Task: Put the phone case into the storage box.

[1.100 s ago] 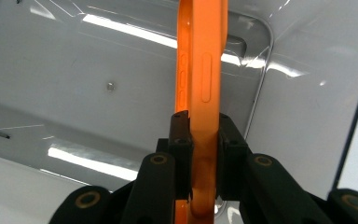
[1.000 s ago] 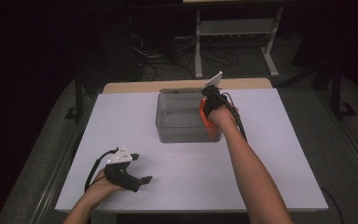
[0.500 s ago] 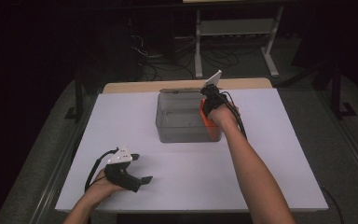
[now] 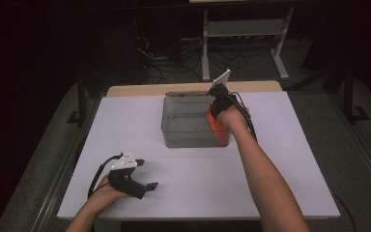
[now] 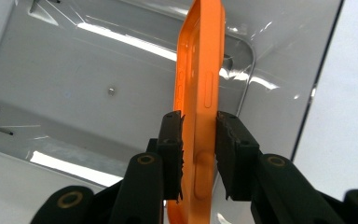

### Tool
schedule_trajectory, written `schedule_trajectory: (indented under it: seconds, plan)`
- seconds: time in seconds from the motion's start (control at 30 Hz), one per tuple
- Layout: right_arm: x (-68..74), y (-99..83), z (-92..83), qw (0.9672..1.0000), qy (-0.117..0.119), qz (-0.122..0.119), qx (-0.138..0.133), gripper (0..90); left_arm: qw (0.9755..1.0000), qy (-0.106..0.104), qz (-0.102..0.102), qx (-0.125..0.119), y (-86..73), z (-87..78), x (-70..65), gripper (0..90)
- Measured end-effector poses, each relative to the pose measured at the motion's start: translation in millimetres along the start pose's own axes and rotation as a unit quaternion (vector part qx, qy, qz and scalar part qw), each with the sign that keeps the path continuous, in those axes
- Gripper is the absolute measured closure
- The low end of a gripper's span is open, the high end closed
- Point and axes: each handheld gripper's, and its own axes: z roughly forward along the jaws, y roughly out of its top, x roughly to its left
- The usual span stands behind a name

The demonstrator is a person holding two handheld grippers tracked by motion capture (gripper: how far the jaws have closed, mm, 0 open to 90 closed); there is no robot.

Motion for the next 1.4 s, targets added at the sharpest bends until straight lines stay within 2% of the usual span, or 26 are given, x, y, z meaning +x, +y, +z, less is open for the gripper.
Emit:
schedule_trajectory:
  seconds: [0.57, 0.83, 1.0, 1.2, 1.33, 1.4]
  plan:
    - [-1.8, 0.7, -7.2, 0.9999, -0.003, -0.005, -0.010, 69.3, 1.0000, 0.000, 0.000, -0.001, -0.1, -0.1, 0.1, 0.0]
    - [-0.1, 0.4, -13.0, 0.9995, 0.007, -0.024, -0.021, 63.2, 1.0000, 0.001, 0.001, 0.001, -0.3, 0.3, 0.5, 0.0]
    - [0.5, -0.8, -17.5, 0.9984, 0.018, -0.044, -0.031, 54.3, 1.0000, 0.001, 0.000, 0.000, -0.2, 0.5, 0.7, 0.0]
    - [-1.3, -1.6, -23.0, 0.9964, 0.032, -0.056, -0.055, 37.8, 1.0000, 0.001, -0.003, 0.002, -0.7, 0.1, 2.4, 0.0]
    - [-3.7, -2.5, -25.6, 0.9943, 0.040, -0.068, -0.072, 25.3, 1.0000, 0.000, -0.009, -0.002, -0.3, -0.1, 3.7, 0.0]
    - [-4.6, -3.3, -27.0, 0.9919, 0.052, -0.082, -0.081, 20.5, 1.0000, 0.001, -0.007, 0.000, -0.3, 0.4, 4.0, 0.0]
